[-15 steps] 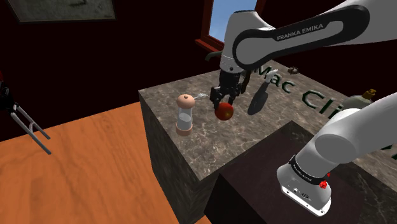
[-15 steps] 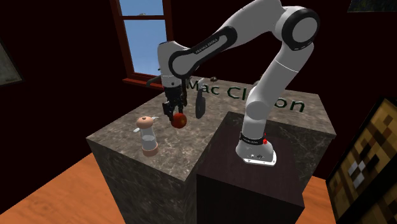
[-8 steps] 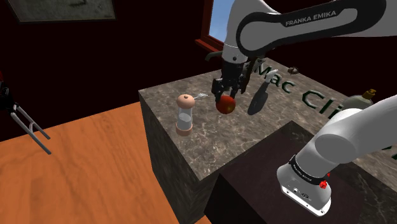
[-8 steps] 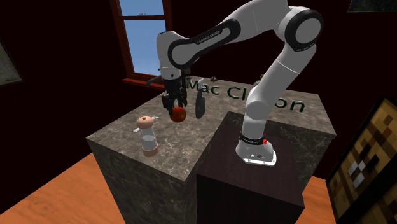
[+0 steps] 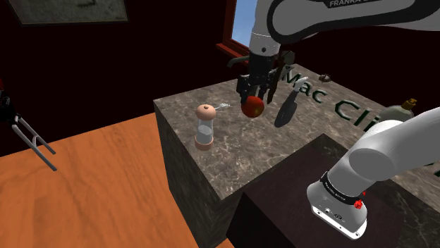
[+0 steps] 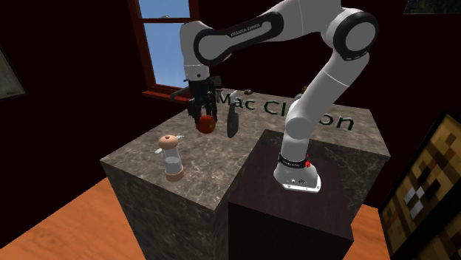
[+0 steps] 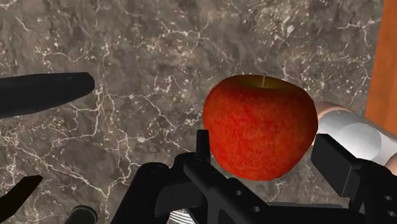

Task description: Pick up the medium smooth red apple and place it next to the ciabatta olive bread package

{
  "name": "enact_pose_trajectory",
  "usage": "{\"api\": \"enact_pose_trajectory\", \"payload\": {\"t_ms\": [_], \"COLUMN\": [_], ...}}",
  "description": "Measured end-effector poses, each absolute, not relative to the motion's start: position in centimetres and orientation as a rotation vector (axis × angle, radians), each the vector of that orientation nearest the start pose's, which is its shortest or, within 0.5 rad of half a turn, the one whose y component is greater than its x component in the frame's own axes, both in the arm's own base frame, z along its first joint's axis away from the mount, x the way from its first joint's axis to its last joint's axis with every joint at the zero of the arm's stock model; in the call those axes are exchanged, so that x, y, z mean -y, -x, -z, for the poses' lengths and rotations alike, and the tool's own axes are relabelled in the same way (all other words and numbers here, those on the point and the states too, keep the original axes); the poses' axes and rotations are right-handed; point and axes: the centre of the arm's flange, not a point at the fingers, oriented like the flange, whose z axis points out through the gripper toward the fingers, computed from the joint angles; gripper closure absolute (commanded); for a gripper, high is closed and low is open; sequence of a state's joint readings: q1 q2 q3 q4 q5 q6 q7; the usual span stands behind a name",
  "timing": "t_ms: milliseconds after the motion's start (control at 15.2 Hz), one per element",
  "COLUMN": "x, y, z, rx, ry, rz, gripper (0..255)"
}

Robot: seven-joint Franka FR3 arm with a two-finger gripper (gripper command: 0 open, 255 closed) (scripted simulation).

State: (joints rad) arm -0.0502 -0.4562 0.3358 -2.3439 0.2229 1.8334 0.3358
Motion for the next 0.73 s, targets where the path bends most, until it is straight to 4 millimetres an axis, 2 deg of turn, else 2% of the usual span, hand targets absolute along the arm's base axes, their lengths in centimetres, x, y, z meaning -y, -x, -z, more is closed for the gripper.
{"api": "enact_pose_trajectory", "payload": {"t_ms": [462,726], "x": [-14.3,-10.3], "y": [-38.9,-39.6], "z": [-52.5,-52.7], "rx": [-0.237,-0.239], "ry": [3.086,3.086], "rz": [-0.136,-0.136], "gripper": [255,255]}}
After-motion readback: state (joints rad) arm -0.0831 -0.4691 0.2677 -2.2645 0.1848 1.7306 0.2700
